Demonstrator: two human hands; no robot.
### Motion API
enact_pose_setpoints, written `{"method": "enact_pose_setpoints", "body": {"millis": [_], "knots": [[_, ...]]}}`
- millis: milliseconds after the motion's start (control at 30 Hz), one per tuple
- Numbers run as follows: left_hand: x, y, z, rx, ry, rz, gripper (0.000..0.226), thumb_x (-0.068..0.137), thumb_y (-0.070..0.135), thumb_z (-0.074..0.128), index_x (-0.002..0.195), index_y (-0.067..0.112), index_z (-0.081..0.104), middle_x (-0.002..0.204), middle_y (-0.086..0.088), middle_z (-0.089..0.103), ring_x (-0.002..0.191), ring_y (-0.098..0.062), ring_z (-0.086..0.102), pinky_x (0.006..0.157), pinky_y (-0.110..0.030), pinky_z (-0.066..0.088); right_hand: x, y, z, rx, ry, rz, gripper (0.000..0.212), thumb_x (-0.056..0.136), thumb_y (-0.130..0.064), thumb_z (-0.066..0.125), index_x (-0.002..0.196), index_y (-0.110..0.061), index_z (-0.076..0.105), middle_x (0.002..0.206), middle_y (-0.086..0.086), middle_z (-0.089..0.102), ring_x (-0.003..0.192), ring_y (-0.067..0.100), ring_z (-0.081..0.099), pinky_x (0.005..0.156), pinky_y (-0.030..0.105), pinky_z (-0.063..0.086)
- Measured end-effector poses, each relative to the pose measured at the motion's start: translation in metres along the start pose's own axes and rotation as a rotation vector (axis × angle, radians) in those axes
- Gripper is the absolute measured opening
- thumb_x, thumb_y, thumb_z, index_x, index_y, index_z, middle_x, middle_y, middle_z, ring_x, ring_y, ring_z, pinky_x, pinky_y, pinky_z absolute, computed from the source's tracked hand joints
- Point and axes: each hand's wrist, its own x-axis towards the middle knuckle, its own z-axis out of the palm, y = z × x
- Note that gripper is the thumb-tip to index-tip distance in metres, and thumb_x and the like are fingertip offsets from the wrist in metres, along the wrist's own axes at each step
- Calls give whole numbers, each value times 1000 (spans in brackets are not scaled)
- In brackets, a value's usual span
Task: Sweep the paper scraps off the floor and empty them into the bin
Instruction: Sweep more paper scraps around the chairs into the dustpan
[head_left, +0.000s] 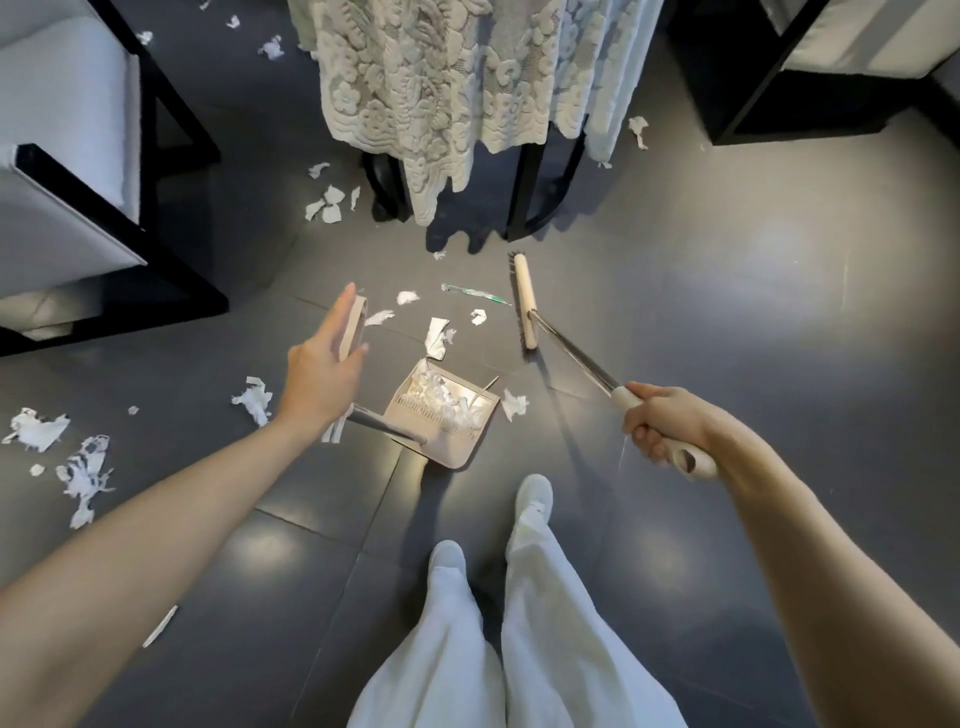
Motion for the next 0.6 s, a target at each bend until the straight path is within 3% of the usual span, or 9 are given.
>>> {"method": "enact_pose_setpoints", "body": {"millis": [100, 167, 233, 333, 433, 600], "knots": [[16, 3, -5, 1, 60, -51, 66, 94, 11, 56, 148, 40, 31, 124, 9, 55, 110, -31, 58, 96, -42, 49, 28, -36, -6, -232, 16, -57, 55, 84, 6, 45, 133, -17, 49, 50, 5, 44, 38, 13, 37, 37, 21, 37], [30, 4, -6, -4, 76, -96, 66, 95, 12, 56, 147, 43, 30, 138, 3, 52, 106, -36, 59, 93, -49, 50, 50, -64, -11, -393, 24, -98, 48, 82, 4, 44, 124, -19, 54, 50, 5, 47, 42, 16, 40, 41, 23, 39], [44, 5, -3, 12, 81, -132, 66, 96, 14, 55, 146, 48, 29, 138, -2, 53, 101, -38, 60, 93, -50, 50, 74, -90, -14, -564, 47, -157, 45, 80, 3, 45, 119, -14, 55, 55, 7, 52, 47, 19, 45, 46, 26, 42], [66, 6, 6, 47, 84, -148, 65, 97, 17, 55, 146, 49, 28, 134, -7, 56, 107, -32, 58, 96, -35, 46, 107, -118, -14, -763, 75, -239, 42, 79, 0, 46, 119, -13, 54, 65, 6, 57, 53, 19, 50, 54, 27, 45], [87, 7, 11, 68, 94, -179, 65, 96, 19, 56, 144, 53, 28, 126, -11, 60, 90, -31, 63, 85, -30, 46, 134, -129, -12, -850, 49, -268, 39, 77, -1, 44, 113, -12, 56, 60, 6, 59, 52, 21, 55, 60, 27, 50], [118, 14, 16, 82, 107, -185, 65, 96, 19, 55, 144, 52, 28, 135, 0, 55, 95, -22, 61, 86, -21, 37, 143, -124, -7, -828, -186, -194, 37, 74, 4, 40, 108, -7, 50, 43, 4, 53, 38, 18, 49, 44, 25, 42]]}}
